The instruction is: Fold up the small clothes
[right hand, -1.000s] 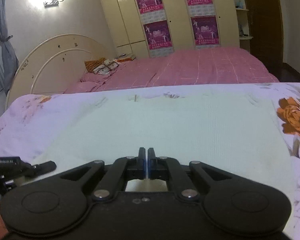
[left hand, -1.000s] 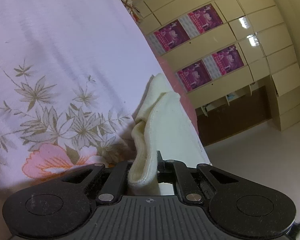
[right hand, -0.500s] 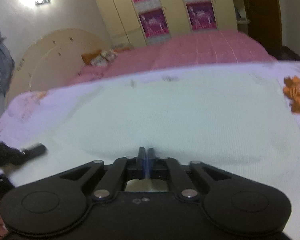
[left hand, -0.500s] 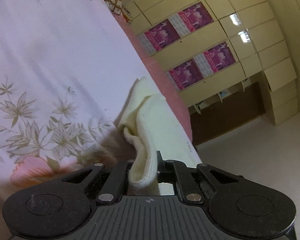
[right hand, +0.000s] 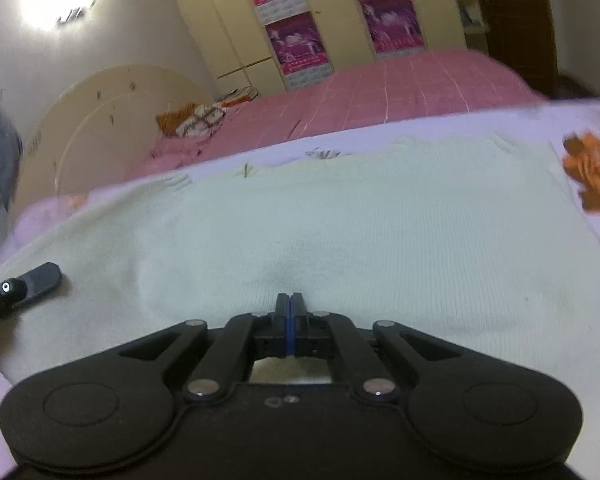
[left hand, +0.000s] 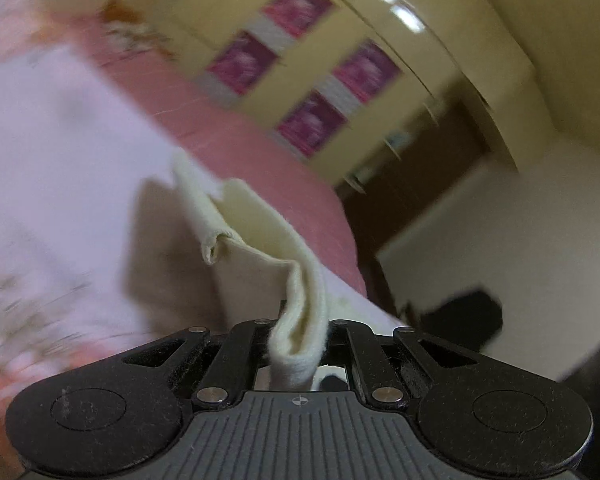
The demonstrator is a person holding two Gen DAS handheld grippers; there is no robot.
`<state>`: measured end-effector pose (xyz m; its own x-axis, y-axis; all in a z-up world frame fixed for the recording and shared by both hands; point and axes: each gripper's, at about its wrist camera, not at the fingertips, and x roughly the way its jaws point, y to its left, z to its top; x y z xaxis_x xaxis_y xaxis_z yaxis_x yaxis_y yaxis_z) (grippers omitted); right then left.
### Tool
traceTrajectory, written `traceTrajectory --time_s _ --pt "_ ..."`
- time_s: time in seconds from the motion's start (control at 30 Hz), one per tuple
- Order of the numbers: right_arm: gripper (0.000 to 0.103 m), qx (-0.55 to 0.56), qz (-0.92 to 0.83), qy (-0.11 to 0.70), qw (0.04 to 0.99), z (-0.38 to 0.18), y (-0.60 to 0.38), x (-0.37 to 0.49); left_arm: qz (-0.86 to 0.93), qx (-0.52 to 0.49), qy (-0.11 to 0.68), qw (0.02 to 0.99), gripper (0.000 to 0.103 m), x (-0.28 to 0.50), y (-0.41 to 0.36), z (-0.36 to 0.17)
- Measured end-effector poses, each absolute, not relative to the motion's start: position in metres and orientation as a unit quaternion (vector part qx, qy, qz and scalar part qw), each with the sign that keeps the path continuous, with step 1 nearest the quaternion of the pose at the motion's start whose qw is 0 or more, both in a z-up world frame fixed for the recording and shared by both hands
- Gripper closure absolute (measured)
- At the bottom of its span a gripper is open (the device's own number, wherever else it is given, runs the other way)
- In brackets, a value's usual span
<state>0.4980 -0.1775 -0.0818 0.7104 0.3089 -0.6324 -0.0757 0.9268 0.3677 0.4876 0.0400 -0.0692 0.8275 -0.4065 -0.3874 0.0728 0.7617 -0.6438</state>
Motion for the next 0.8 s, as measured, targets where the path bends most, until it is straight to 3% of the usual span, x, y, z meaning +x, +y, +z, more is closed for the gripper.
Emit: traceTrajectory --time_s 0.07,0.17,0.3,0.37,0.43,0.47,0.5,0.7,0.8 --pt "0.095 0.218 0.094 0.345 0.908 -0.073 -0.202 0.489 -0.159 -0.277 0.272 0.908 0.096 0.494 0.010 -0.051" --pt "0.094 0.279 0.069 0.321 0.902 -0.062 -0.247 0.472 -0.199 -0.217 0.292 0.910 0.096 0.499 -0.043 -0.039" --pt "0.087 0.348 0.058 0.303 0.885 -0.055 -0.307 0.451 -0.237 -0.161 0.346 0.894 0.096 0.507 -0.112 -0.051" --pt "0.079 0.381 0.056 0.299 0.873 -0.057 -0.332 0.442 -0.253 -0.138 0.383 0.877 0.096 0.509 -0.143 -0.066" --pt "0.054 0.414 0.047 0.293 0.861 -0.062 -0.355 0.430 -0.256 -0.099 0.413 0.869 0.086 0.501 -0.170 -0.073" --pt "0.047 0.428 0.044 0.289 0.855 -0.064 -0.363 0.426 -0.272 -0.096 0.399 0.871 0.063 0.491 -0.173 -0.069" --pt "0.041 0.440 0.043 0.282 0.851 -0.067 -0.371 0.420 -0.287 -0.103 0.379 0.874 0.047 0.480 -0.169 -0.062" --pt "0.044 0.442 0.073 0.275 0.851 -0.067 -0.380 0.418 -0.210 -0.165 0.316 0.911 0.044 0.478 -0.076 -0.034" --pt "0.047 0.417 0.089 0.289 0.857 -0.065 -0.368 0.427 -0.156 -0.175 0.335 0.912 0.044 0.499 -0.034 -0.045"
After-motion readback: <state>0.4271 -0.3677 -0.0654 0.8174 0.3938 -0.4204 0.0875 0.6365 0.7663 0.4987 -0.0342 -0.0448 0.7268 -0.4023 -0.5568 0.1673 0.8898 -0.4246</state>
